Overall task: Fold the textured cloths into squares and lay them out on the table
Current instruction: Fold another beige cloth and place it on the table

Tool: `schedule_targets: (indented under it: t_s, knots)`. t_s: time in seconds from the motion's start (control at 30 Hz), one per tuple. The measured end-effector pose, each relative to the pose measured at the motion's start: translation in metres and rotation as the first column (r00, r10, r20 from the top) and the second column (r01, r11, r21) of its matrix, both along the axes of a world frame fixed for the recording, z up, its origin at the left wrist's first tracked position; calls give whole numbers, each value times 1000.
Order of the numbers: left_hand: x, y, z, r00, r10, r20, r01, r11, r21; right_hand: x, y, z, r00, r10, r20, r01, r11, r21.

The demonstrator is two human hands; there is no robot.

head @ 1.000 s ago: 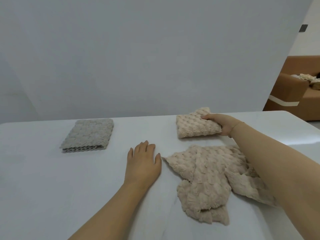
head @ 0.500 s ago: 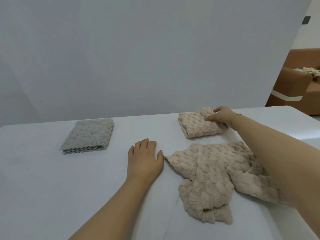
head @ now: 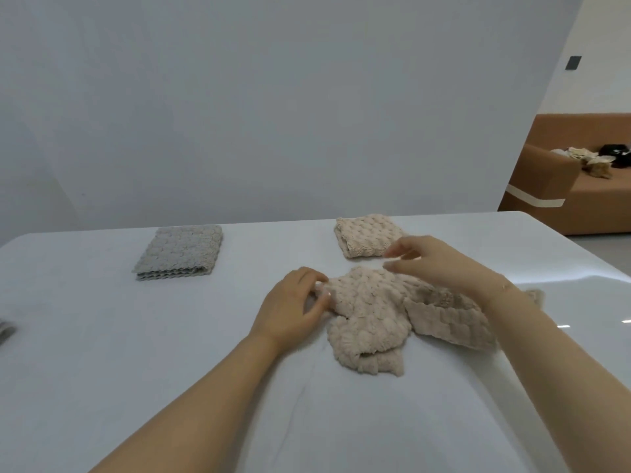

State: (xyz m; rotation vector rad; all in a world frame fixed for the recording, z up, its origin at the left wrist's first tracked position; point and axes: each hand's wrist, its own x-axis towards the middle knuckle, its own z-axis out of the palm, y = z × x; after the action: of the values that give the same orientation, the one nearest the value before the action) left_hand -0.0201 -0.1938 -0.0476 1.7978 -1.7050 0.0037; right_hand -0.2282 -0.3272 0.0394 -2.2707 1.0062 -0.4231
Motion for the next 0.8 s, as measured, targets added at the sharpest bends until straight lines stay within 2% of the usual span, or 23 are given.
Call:
schedule_targets:
  t_s: [0.13, 0.23, 0.4, 0.5, 0.57, 0.63, 0.7, 0.8]
  knots:
    - [-30, 22, 0, 981, -191, 15, 191, 981, -9, -15, 27, -19, 999, -35, 28, 35, 999, -14]
    - [-39, 26, -5, 984, -177, -14, 177, 984, 30, -14, 42, -25, 995, -51, 89, 52, 999, -12]
    - [-45, 32, -8, 967, -64, -247, 80, 995, 56, -16, 61, -25, 991, -53, 124, 59, 997, -46]
    - [-44, 49, -2, 894, -21, -447, 64, 995, 82, -22, 72, -26, 989, -54, 137, 64, 996, -67]
    - [-33, 65, 2, 846, -8, -533, 78, 991, 108, -25, 82, -26, 988, -14, 156, 23, 998, -56]
    - [-20, 83, 12, 814, 27, -580, 56, 991, 125, -25, 94, -26, 988, 96, 121, -86, 993, -85]
    - [-5, 102, 24, 815, 52, -578, 27, 992, 127, -17, 105, -26, 979, 201, 40, -196, 975, -102]
    - [21, 137, 42, 842, 79, -533, 4, 988, 153, 1, 123, -25, 961, 274, -22, -275, 956, -100]
